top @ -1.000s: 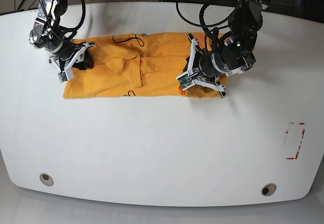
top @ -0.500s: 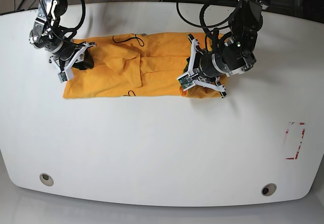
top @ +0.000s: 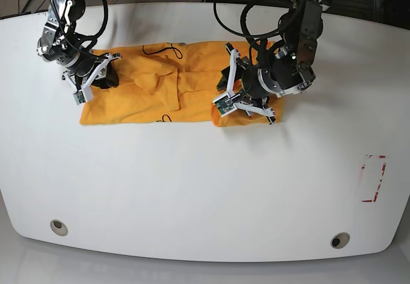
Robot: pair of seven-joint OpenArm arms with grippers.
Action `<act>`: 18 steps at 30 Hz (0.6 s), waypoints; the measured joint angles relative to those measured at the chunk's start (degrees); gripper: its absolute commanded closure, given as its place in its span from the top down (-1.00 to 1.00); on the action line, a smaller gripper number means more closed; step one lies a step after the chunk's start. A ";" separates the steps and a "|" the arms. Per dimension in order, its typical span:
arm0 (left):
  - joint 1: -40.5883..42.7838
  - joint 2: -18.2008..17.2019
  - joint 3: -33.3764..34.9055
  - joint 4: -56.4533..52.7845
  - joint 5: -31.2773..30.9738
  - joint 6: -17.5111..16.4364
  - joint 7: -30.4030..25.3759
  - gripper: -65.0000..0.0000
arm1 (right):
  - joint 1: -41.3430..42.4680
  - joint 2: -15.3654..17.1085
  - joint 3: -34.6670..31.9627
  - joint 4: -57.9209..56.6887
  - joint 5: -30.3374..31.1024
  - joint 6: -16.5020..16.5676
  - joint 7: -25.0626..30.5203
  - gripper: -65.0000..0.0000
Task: Layout the t-shirt on the table in an organized manner, then fold the t-shirt properly
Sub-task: 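Release the strip and move the left gripper back to the folded end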
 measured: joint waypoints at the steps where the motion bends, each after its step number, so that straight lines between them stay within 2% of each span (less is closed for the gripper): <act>1: 0.00 0.20 0.00 0.04 0.00 0.00 0.04 -0.06 | -0.02 0.00 0.02 0.00 0.02 0.00 0.02 -0.58; 4: -0.31 0.22 0.63 0.09 0.02 -0.02 0.96 0.03 | -0.15 0.00 0.02 0.00 0.22 0.00 -0.02 -0.58; 6: -0.74 0.22 1.22 0.09 0.11 -0.02 2.27 0.04 | -0.31 0.02 0.02 0.02 0.39 0.00 -0.09 -0.58; 18: -2.10 0.07 1.22 0.44 -0.26 -0.02 1.97 0.04 | -0.39 0.00 0.07 0.07 0.44 0.00 -0.50 -0.58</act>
